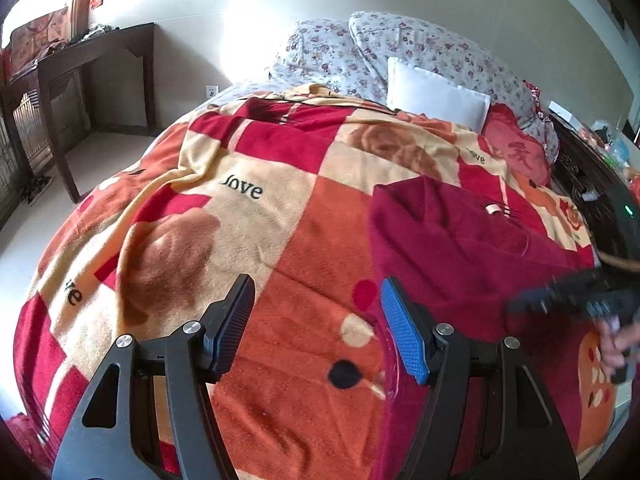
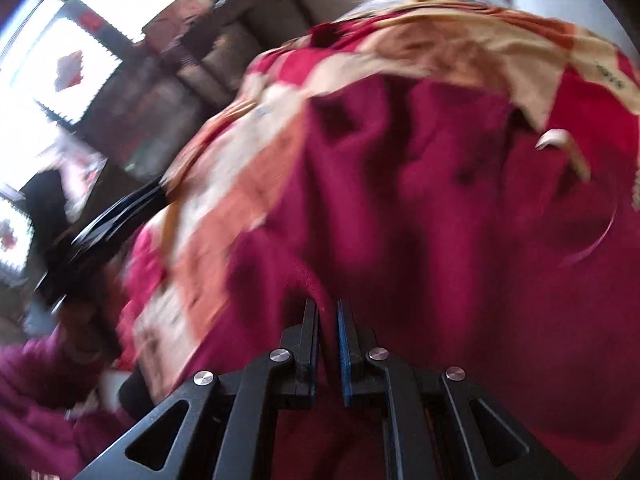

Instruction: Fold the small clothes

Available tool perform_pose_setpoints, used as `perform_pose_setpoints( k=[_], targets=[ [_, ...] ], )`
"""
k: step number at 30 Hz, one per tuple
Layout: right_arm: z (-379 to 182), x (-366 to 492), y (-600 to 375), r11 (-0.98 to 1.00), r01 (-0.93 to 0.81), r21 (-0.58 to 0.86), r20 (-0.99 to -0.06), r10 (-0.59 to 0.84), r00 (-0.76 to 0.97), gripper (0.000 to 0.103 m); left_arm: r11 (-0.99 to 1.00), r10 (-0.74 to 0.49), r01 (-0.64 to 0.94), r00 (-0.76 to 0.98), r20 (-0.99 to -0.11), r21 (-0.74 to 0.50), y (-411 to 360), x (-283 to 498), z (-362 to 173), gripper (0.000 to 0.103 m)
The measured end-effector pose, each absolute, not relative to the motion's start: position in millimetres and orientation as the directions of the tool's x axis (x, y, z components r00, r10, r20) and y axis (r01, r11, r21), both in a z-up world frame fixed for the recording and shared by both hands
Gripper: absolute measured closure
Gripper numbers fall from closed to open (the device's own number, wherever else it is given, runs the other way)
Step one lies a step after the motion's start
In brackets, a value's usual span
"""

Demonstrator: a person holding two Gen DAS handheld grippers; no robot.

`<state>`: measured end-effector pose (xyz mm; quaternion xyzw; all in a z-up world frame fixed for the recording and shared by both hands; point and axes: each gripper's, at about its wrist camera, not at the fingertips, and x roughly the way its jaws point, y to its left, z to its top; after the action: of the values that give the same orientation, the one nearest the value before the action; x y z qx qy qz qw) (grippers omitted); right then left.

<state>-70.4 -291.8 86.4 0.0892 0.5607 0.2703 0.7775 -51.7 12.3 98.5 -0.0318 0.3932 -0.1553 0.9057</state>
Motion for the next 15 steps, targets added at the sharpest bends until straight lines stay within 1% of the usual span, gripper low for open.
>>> perform_pose_setpoints(
  k=[3, 5, 7, 9, 10, 15],
  targets=[
    [81, -47, -296, 0.893, -0.270, 0.360, -0.840, 0.436, 0.322, 0.095, 0.945, -0.321, 0.260, 0.635, -0.702, -0.197, 13, -50, 96, 0.037],
    [77, -40, -302, 0.913, -0.210, 0.350, -0.836, 0.406, 0.369, 0.095, 0.938, -0.342, 0.271, 0.621, -0.705, -0.216, 11, -49, 94, 0.037],
    [81, -45, -309, 0.905, -0.155, 0.395, -0.813, 0.423, 0.400, 0.095, 0.916, -0.397, 0.296, 0.578, -0.713, -0.270, 8, -47, 89, 0.037],
    [90, -62, -319, 0.877, -0.112, 0.468, -0.761, 0.464, 0.452, 0.095, 0.895, -0.443, 0.311, 0.541, -0.715, -0.319, 4, -49, 83, 0.037],
    [93, -66, -324, 0.872, -0.104, 0.479, -0.748, 0.467, 0.472, 0.095, 0.887, -0.459, 0.316, 0.518, -0.722, -0.337, 1, -49, 77, 0.037],
    [110, -130, -347, 0.862, -0.055, 0.503, -0.704, 0.446, 0.553, 0.091, 0.874, -0.478, 0.332, 0.445, -0.757, -0.356, -17, -57, 56, 0.037]
  ],
)
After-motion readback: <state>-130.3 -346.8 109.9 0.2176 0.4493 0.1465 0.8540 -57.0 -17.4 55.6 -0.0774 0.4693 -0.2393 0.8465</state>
